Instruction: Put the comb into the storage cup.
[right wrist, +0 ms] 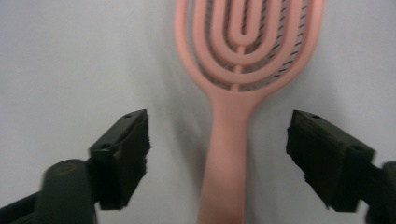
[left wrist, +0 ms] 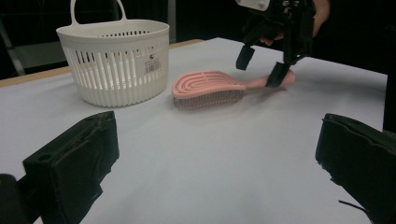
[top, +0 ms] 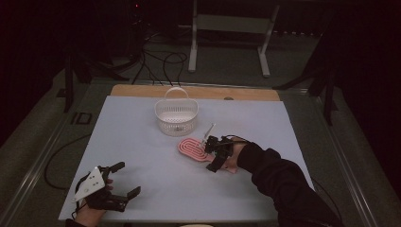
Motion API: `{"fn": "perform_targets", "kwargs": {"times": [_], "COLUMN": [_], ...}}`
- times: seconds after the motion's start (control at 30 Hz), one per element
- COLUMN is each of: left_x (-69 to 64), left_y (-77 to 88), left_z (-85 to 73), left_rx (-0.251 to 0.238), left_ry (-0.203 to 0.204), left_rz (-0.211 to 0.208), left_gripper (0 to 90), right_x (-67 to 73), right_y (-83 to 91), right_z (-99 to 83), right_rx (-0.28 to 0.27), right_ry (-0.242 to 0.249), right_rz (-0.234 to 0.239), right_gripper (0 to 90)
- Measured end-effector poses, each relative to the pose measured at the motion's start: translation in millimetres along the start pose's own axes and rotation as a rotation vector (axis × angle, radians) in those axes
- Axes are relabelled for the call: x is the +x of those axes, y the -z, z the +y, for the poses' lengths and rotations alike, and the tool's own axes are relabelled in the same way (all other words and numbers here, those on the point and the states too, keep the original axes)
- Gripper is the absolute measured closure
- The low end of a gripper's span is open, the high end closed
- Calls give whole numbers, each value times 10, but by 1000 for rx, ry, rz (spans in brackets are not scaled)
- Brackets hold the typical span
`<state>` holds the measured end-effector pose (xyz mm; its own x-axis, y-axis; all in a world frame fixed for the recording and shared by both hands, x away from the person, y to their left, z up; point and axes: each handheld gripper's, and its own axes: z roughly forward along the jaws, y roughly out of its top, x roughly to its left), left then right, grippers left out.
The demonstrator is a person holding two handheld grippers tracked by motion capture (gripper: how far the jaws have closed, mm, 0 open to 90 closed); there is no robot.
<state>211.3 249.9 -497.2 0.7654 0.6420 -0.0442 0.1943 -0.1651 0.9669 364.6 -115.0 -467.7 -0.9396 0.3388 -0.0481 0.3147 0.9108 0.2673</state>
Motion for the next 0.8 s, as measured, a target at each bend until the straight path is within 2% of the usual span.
{"fn": "perform_targets", "kwargs": {"times": [0.3,0.53,0.8], "left_x": [3,3,6], "left_y": [3,0,2], "left_z": [-3,0,-1], "left_rx": [0,0,0], "left_ry": [6,3,4], "left_rz": [-3,-6,-6], "left_gripper": [3,3,3], "right_x": [-35,-43,-33], "right_y": [-74,-136,-179], "right_z": [59,95,110], "right_rx": [40,72,91], "right_ry": [-6,-6,-15], "right_rz": [-6,-27,-26], "right_gripper": [392,534,599]}}
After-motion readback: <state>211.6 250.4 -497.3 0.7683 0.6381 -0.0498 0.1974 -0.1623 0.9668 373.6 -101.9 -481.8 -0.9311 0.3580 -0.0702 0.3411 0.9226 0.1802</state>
